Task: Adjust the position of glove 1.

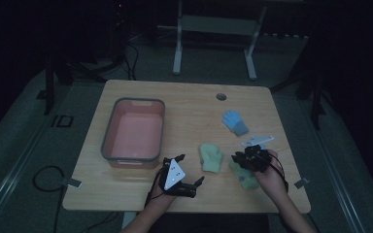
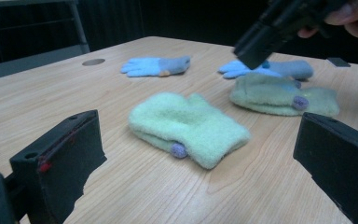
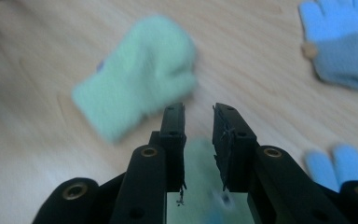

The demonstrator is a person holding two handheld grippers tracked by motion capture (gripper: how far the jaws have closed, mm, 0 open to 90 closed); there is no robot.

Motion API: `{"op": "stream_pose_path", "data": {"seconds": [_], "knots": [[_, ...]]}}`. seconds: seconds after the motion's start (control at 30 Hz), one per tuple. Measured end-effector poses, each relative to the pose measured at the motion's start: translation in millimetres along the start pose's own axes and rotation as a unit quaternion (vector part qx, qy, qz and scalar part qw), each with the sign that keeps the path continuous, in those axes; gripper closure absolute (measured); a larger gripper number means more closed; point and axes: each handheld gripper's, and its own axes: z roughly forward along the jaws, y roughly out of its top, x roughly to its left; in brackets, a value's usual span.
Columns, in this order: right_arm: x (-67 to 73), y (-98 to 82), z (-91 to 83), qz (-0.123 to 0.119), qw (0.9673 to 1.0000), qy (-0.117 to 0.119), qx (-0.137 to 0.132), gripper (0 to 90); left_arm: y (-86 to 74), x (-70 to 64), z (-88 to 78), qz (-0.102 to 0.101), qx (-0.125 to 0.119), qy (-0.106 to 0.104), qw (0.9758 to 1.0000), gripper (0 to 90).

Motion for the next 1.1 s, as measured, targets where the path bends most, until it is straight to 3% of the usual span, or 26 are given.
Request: {"op": "stream_pose_path", "data": {"seconds": [0.1,0.17,0.27,0.5,0.57,0.63,0.73,0.9,1.0,1.1], "knots": [[-3.4,-4.3,-2.9,0.003,1.0000,0.000,0.001,73.7,0.0,-0.1,0.1,0.000,0.000,0.001,1.0000,1.6],[-12.4,-16.5,-8.2,0.004,0.9999,0.001,0.011,73.3,0.1,-0.6,0.1,0.003,0.001,0.001,1.0000,1.6],[-16.9,-27.7,-12.3,-0.010,0.9998,0.003,0.017,70.9,0.1,-0.4,0.2,0.002,0.001,0.001,1.0000,1.6],[-16.3,-44.8,-6.7,-0.008,0.9994,0.022,0.024,65.4,0.1,-0.6,0.1,0.002,0.001,0.003,1.0000,1.6],[-14.7,-51.1,3.2,-0.005,0.9988,0.018,0.046,64.6,-0.1,-0.7,-0.2,0.001,-0.001,0.004,1.0000,1.6],[-13.0,-54.1,6.0,0.005,0.9991,0.014,0.040,66.9,-0.2,-0.5,-0.3,0.000,-0.001,0.004,1.0000,1.6],[-8.1,-54.9,6.2,-0.005,0.9992,0.000,0.039,71.5,-0.2,-0.8,-0.4,0.001,-0.001,0.005,1.0000,1.6],[-3.5,-56.8,6.9,0.027,0.9991,-0.015,0.028,84.2,-0.3,-0.1,-0.5,-0.005,-0.003,0.010,0.9999,1.6],[0.8,-54.7,6.1,0.037,0.9986,-0.032,0.021,86.5,-0.5,-0.7,-1.1,0.000,-0.004,0.008,1.0000,1.6],[0.8,-49.6,2.9,0.066,0.9972,-0.035,0.004,87.1,-0.2,-0.1,-0.4,-0.003,-0.002,0.006,1.0000,1.6]]}}
